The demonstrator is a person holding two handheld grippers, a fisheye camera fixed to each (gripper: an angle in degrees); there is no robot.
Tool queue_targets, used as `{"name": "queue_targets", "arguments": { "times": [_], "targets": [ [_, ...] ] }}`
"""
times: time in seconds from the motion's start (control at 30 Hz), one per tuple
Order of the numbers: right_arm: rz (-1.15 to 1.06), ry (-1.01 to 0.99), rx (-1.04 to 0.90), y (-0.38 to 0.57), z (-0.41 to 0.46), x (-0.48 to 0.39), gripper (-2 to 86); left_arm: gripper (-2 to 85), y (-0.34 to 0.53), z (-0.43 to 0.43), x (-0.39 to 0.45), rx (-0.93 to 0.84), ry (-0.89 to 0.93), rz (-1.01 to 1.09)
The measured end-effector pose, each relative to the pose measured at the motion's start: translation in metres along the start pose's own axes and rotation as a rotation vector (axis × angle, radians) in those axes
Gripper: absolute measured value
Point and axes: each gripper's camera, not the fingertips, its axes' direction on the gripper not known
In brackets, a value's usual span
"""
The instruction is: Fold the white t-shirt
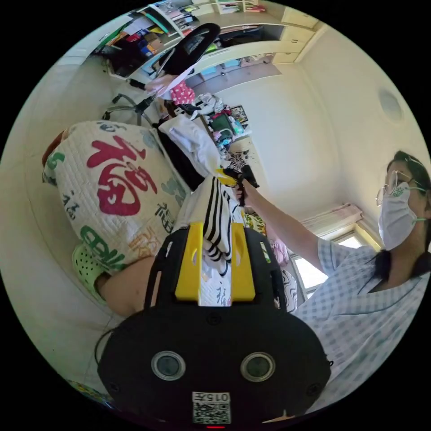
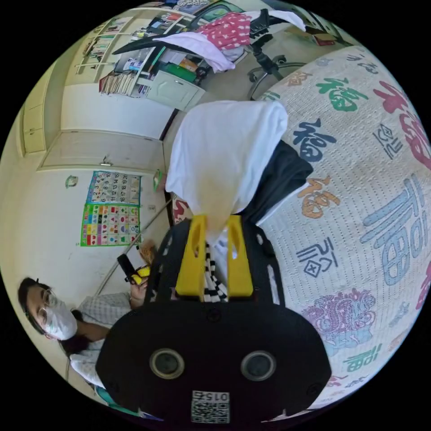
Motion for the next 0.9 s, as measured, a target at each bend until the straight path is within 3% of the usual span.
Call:
{"name": "queue_targets", "arguments": {
  "times": [0.13, 0.33, 0.5, 0.63, 0.77, 0.9],
  "targets": [
    [-0.032, 0.076, 0.067, 0.001, -0.005, -0.036, 4.8, 10.1, -0.016, 0.031, 0.038, 0.009, -0.001, 0.127],
    [-0.252, -0.026, 0.303, 0.041, -0.077, -0.144, 2.2, 15.7, -0.051, 0.091, 0.115, 0.064, -0.105, 0.319],
    [-0.431, -0.022, 0.380, 0.111, -0.140, -0.254, 1.4, 13.5, -0.063, 0.143, 0.173, 0.080, -0.200, 0.372],
    [-0.462, 0.041, 0.448, 0.186, -0.185, -0.306, 1.0, 0.9, -0.031, 0.181, 0.241, -0.042, 0.021, 0.494],
    [-0.425, 0.077, 0.601, 0.307, -0.245, -0.345, 0.5, -0.5, 0.022, 0.206, 0.315, -0.113, 0.092, 0.660],
    [-0.327, 0.123, 0.771, 0.447, -0.285, -0.364, -0.1, -0.8, 0.079, 0.234, 0.390, -0.227, 0.320, 0.750]
  ]
}}
